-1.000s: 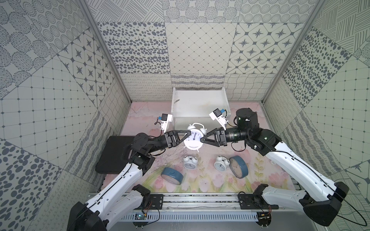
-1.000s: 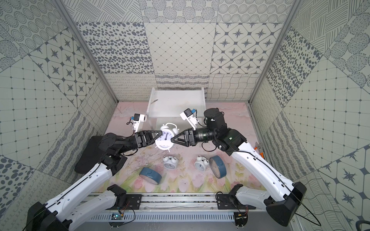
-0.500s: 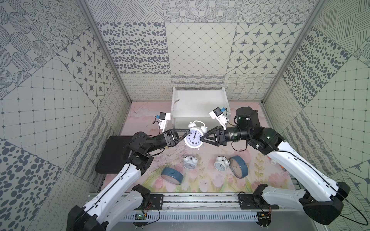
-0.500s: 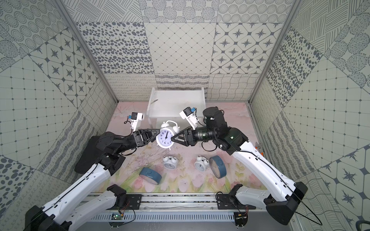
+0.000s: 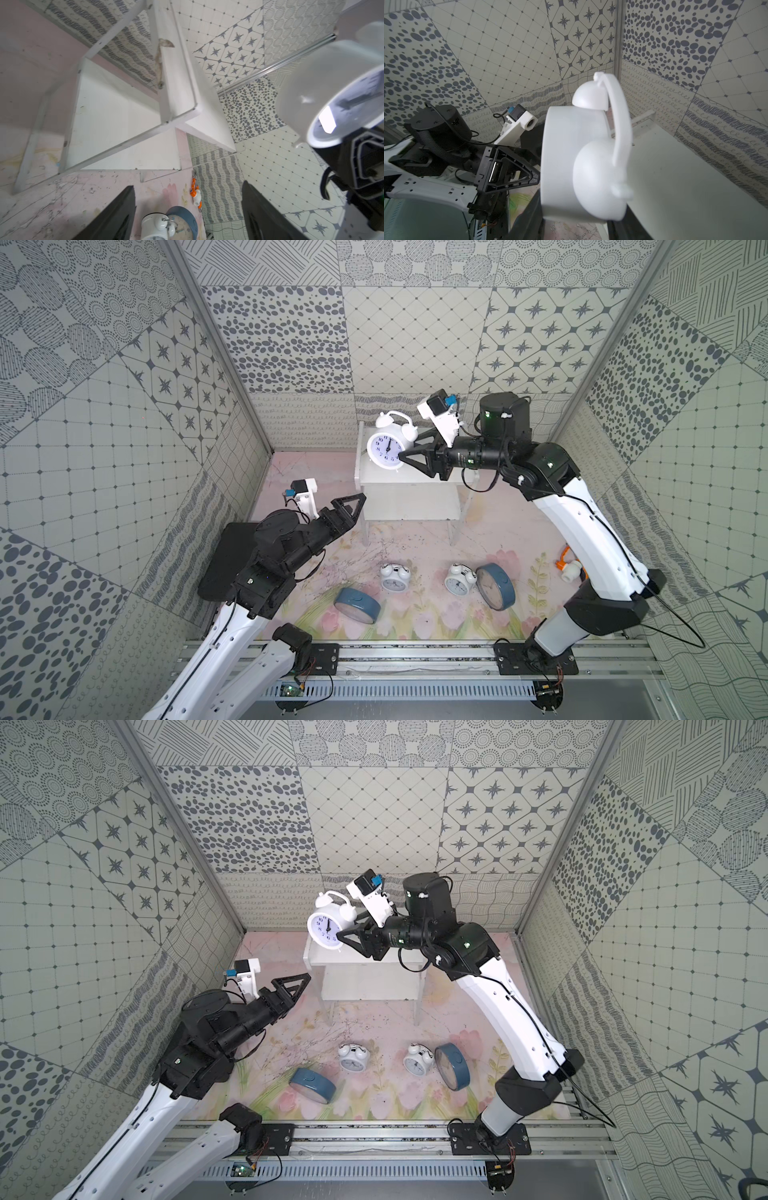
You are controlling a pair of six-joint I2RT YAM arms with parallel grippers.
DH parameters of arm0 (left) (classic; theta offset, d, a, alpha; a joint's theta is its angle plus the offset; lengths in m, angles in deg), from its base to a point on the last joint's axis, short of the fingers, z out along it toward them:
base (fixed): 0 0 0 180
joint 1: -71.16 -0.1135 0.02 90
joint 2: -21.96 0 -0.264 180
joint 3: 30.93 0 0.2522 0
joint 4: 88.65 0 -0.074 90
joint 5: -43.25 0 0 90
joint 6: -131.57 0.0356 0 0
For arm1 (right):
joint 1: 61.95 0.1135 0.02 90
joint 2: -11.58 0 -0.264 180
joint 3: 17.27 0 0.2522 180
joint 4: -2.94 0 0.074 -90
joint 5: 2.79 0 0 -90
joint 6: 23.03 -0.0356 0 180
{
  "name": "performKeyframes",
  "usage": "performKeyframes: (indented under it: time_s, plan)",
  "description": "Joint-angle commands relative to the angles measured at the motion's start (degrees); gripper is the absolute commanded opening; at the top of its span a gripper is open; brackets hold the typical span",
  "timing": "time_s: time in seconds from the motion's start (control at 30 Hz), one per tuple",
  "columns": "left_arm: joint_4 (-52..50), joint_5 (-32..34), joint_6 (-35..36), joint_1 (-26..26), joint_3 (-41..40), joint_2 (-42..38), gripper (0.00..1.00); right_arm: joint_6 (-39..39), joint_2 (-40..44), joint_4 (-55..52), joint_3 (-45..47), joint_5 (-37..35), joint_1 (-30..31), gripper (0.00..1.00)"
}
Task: Place the alarm clocks on the shelf by style
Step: Place the alarm on the shelf.
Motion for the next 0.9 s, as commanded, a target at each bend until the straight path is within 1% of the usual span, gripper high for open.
performKeyframes:
  time_s: [0.0,0.07,0.2,0.23,0.27,0.37,0.47,0.77,0.87]
  plan:
    - [-13.2,4.8,6.7,-0.2,-0.2,-0.5,0.82,9.2,-7.0,-4.8,-9.6,-2.4,0.0,0.33]
    - [-13.2,3.1,7.5,-0.2,-1.0,-0.4,0.81,11.7,-12.3,-8.4,-17.5,-2.9,-0.2,0.32]
    - [-12.1,0.8,8.9,-0.2,-2.5,0.2,0.76,15.3,-25.0,-17.3,-38.4,-3.6,-0.7,0.33]
    - [-11.3,0.4,9.1,-0.2,-3.1,0.2,0.75,16.0,-27.4,-19.0,-42.7,-3.6,-1.0,0.34]
    - [-10.6,-0.1,9.2,-0.2,-3.6,0.3,0.73,16.1,-28.9,-19.2,-44.5,-3.1,-1.7,0.34]
    - [-9.0,-1.4,9.9,-0.2,-4.6,1.0,0.70,15.8,-27.7,-16.7,-40.3,0.8,-4.1,0.37]
    - [-8.6,-2.2,10.8,-0.2,-5.0,2.2,0.67,16.7,-25.8,-15.2,-35.3,3.4,-4.8,0.37]
    - [-6.2,-4.4,12.5,-0.2,-5.3,4.2,0.62,15.6,-28.9,-15.3,-37.7,2.3,-4.9,0.39]
    - [-6.0,-4.3,12.4,-0.2,-5.6,3.8,0.61,15.3,-29.0,-15.0,-37.7,2.2,-4.8,0.45]
